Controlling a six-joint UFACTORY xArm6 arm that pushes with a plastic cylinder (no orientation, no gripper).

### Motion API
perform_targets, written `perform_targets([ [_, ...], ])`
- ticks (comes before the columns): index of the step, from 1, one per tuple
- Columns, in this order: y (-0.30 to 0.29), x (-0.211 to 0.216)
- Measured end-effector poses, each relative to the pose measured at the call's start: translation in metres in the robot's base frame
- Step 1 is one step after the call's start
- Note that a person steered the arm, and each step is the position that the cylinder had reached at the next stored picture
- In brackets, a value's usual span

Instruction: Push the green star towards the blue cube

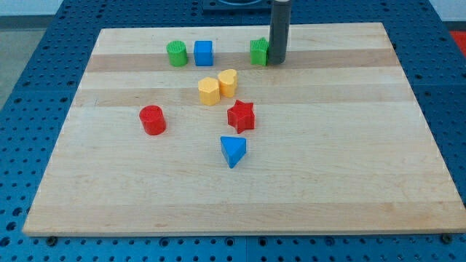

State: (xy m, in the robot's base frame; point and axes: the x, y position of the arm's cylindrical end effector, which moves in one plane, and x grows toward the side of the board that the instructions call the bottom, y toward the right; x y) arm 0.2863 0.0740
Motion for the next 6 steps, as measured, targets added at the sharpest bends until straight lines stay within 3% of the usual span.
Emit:
perform_targets([
  [1, 0.009, -0.015],
  [3, -0.025, 0.009],
  [6, -0.038, 0.009],
])
